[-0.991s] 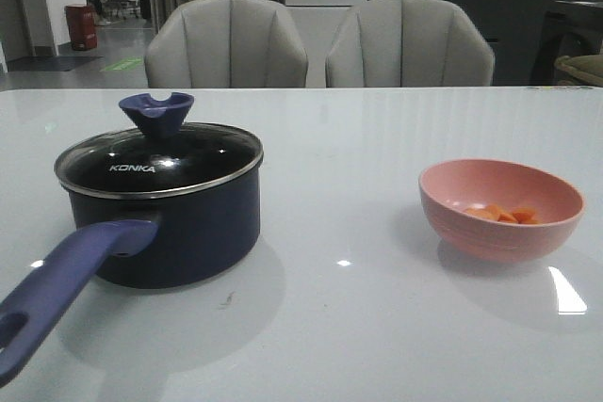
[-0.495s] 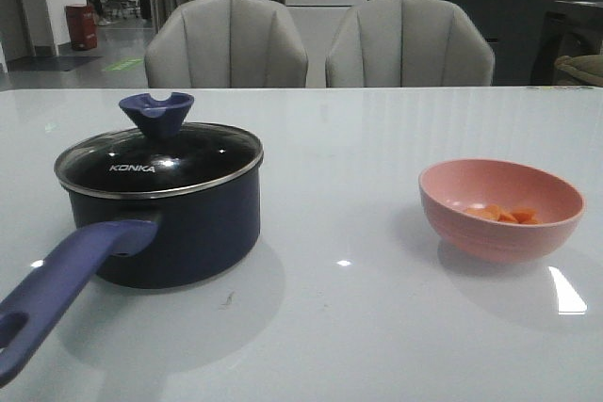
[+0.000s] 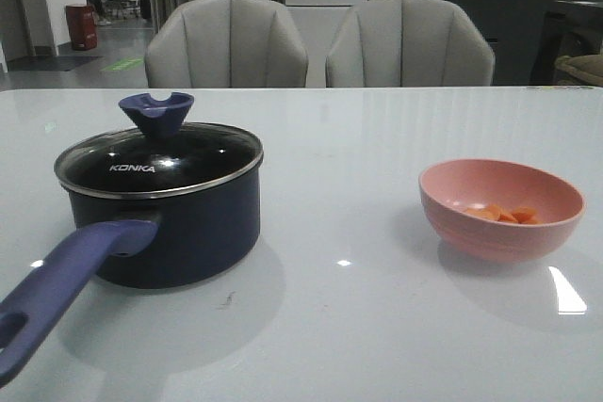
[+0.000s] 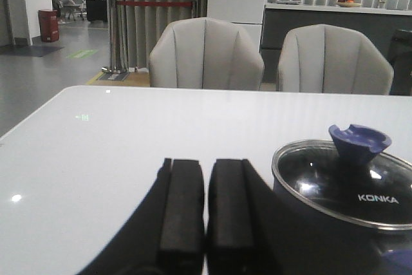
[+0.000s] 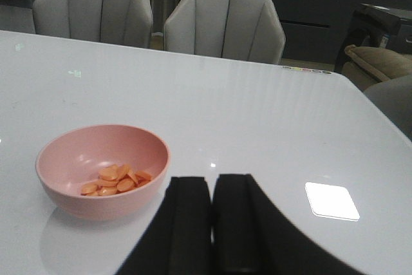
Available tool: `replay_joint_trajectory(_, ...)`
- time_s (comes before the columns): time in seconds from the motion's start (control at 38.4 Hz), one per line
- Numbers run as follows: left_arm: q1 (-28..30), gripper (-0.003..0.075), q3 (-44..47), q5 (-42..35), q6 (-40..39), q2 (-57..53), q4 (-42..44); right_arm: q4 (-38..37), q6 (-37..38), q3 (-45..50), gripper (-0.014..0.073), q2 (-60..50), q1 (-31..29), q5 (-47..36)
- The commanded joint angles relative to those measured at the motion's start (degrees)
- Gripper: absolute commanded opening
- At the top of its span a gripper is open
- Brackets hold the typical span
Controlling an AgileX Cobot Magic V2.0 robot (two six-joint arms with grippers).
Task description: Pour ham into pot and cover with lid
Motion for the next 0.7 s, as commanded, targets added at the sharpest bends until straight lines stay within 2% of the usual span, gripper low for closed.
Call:
replay_joint_trajectory(0.0,0.0,0.0113,1.1,-12.5,-0.1,0.8,-0.9,-0.6,-0.2,-0.3,0.0155,-1.1,-0.3,-4.6)
replay_joint_trajectory(0.08,-0.1,0.0113,0.3,-20.4,-0.2,0.8,-1.3,-0.6,-0.2,-0.3,0.0155,-1.1,-0.3,-4.6)
replay_joint_trajectory(0.16,-0.1,0.0113,-2.2,-21.0,-0.2,0.8,-1.3,-0.6,-0.2,-0.3,0.0155,-1.1,-0.3,-4.6)
replay_joint_trajectory(0.29,-0.1,0.0113,-9.5,-12.2,-0.2,2.6,-0.1,-0.6,-0.2,-0.3,0.0155,-1.1,-0.3,-4.6)
replay_joint_trajectory(0.44,-0.1,0.0113,-19.7,2.5,-0.2,8.6,1.4,-0.6,-0.2,-0.3,0.0155,-1.1,-0.3,-4.6)
replay_joint_trajectory(0.57,-0.1,0.0113,-24.1,13.0,-0.2,13.5,-3.5,-0.6,-0.2,-0.3,0.0155,-1.1,-0.3,-4.6)
replay_joint_trajectory(0.68,-0.1,0.0113,-24.0,12.2,-0.2,14.9,-3.5,-0.6,-0.2,-0.3,0.0155,-1.1,-0.3,-4.6)
